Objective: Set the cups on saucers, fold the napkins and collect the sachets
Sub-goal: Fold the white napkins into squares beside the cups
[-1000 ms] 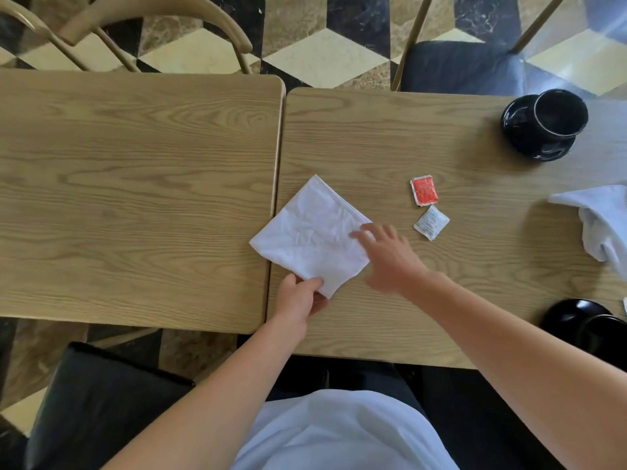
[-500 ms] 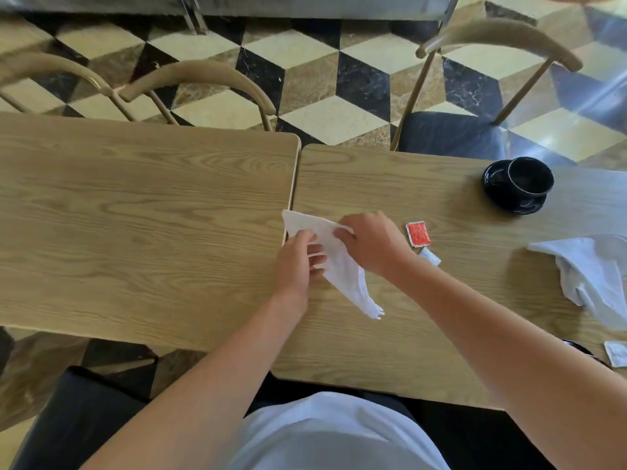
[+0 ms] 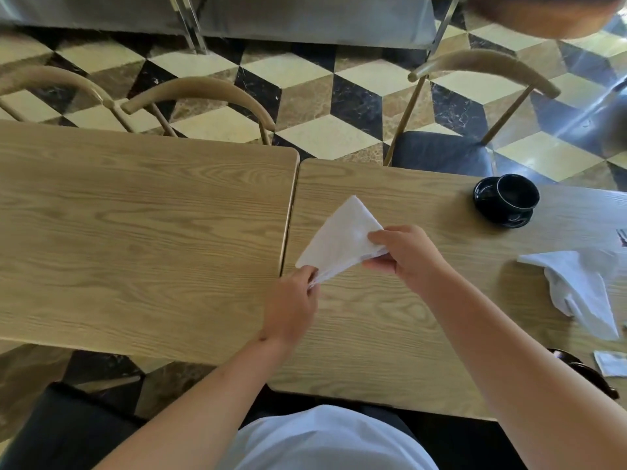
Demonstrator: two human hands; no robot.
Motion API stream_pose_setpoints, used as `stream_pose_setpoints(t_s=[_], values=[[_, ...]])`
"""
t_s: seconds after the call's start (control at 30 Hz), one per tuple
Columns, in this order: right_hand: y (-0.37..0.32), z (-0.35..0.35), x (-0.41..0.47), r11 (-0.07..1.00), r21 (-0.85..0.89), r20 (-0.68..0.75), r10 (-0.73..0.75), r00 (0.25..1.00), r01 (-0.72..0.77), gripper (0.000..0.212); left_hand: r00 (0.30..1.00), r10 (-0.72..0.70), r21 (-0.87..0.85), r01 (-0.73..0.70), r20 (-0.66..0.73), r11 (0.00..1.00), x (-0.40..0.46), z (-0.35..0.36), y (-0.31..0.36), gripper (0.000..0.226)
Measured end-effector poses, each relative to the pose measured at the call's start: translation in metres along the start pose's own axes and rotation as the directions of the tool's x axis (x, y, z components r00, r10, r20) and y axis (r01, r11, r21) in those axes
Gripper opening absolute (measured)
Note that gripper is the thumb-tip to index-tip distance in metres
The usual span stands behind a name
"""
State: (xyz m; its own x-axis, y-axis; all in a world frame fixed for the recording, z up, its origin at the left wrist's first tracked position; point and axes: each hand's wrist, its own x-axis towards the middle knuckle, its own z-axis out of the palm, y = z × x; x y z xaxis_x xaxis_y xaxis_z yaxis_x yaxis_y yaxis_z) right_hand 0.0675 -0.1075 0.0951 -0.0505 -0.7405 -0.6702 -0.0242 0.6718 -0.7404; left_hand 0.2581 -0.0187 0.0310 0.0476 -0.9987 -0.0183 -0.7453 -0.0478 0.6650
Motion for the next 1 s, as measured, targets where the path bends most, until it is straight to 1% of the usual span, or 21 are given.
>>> stream_pose_setpoints(t_s=[0.07, 0.1, 0.13, 0.2, 0.23, 0.27, 0.33, 0.37, 0.43, 0.53, 0.6, 0.67, 0.7, 0.77, 0.87, 0.93, 1.0], values=[[0.016, -0.014, 0.005, 0.998, -0.018, -0.037, 0.06, 0.997, -0.061, 0.005, 0.991, 0.135, 0.068, -0.135, 0.006, 0.989, -0.001, -0.007, -0.012, 0.023], [0.024, -0.02, 0.008, 0.995, -0.024, -0.048, 0.099, 0.994, -0.101, 0.003, 0.984, 0.178, 0.109, -0.179, 0.019, 0.978, 0.001, -0.009, -0.016, 0.024], [0.031, -0.024, 0.011, 0.99, -0.034, -0.056, 0.138, 0.989, -0.14, 0.005, 0.981, 0.19, 0.139, -0.193, 0.035, 0.971, 0.006, -0.01, -0.017, 0.025], [0.037, -0.029, 0.017, 0.982, -0.012, -0.066, 0.186, 0.98, -0.187, 0.018, 0.982, 0.18, 0.158, -0.187, 0.059, 0.97, 0.021, -0.01, -0.016, 0.024], [0.036, -0.03, 0.02, 0.982, 0.025, -0.069, 0.186, 0.98, -0.185, 0.02, 0.982, 0.178, 0.156, -0.185, 0.056, 0.97, 0.029, -0.01, -0.013, 0.023], [0.033, -0.031, 0.022, 0.983, 0.066, -0.066, 0.175, 0.982, -0.171, 0.018, 0.983, 0.18, 0.154, -0.184, 0.043, 0.971, 0.037, -0.012, -0.01, 0.023], [0.024, -0.035, 0.024, 0.986, 0.111, -0.061, 0.129, 0.99, -0.121, 0.005, 0.978, 0.206, 0.145, -0.204, -0.002, 0.968, 0.053, -0.015, -0.002, 0.021], [0.019, -0.037, 0.023, 0.99, 0.108, -0.061, 0.098, 0.993, -0.091, 0.002, 0.97, 0.242, 0.143, -0.235, -0.03, 0.961, 0.059, -0.018, 0.001, 0.021], [0.014, -0.043, 0.023, 0.994, 0.106, -0.058, 0.034, 0.998, -0.028, 0.006, 0.945, 0.317, 0.157, -0.303, -0.074, 0.94, 0.068, -0.023, 0.006, 0.023], [0.021, -0.051, 0.015, 0.993, 0.115, -0.064, 0.023, 0.998, -0.015, 0.004, 0.902, 0.417, 0.178, -0.395, -0.11, 0.901, 0.069, -0.023, 0.0, 0.029], [0.042, -0.055, 0.009, 0.994, 0.098, -0.071, 0.052, 0.996, -0.045, 0.003, 0.878, 0.473, 0.174, -0.455, -0.075, 0.873, 0.054, -0.014, -0.012, 0.029], [0.075, -0.058, 0.003, 0.991, 0.066, -0.08, 0.118, 0.99, -0.112, 0.003, 0.867, 0.498, 0.171, -0.495, 0.029, 0.852, 0.029, -0.001, -0.029, 0.022], [0.094, -0.059, -0.001, 0.985, 0.044, -0.083, 0.167, 0.982, -0.164, 0.003, 0.861, 0.499, 0.17, -0.509, 0.098, 0.844, 0.015, 0.006, -0.037, 0.019], [0.129, -0.06, -0.007, 0.959, -0.023, -0.093, 0.28, 0.955, -0.284, 0.005, 0.852, 0.47, 0.175, -0.512, 0.232, 0.841, -0.015, 0.02, -0.053, 0.02], [0.169, -0.06, -0.016, 0.906, -0.071, -0.1, 0.409, 0.907, -0.417, 0.018, 0.871, 0.341, 0.175, -0.42, 0.354, 0.891, -0.052, 0.038, -0.07, 0.024], [0.182, -0.06, -0.02, 0.897, -0.077, -0.116, 0.427, 0.897, -0.436, 0.022, 0.89, 0.225, 0.146, -0.303, 0.395, 0.942, -0.062, 0.043, -0.076, 0.015], [0.184, -0.059, -0.021, 0.912, -0.096, -0.122, 0.388, 0.914, -0.4, 0.022, 0.9, 0.109, 0.119, -0.175, 0.423, 0.977, -0.062, 0.046, -0.077, 0.012]])
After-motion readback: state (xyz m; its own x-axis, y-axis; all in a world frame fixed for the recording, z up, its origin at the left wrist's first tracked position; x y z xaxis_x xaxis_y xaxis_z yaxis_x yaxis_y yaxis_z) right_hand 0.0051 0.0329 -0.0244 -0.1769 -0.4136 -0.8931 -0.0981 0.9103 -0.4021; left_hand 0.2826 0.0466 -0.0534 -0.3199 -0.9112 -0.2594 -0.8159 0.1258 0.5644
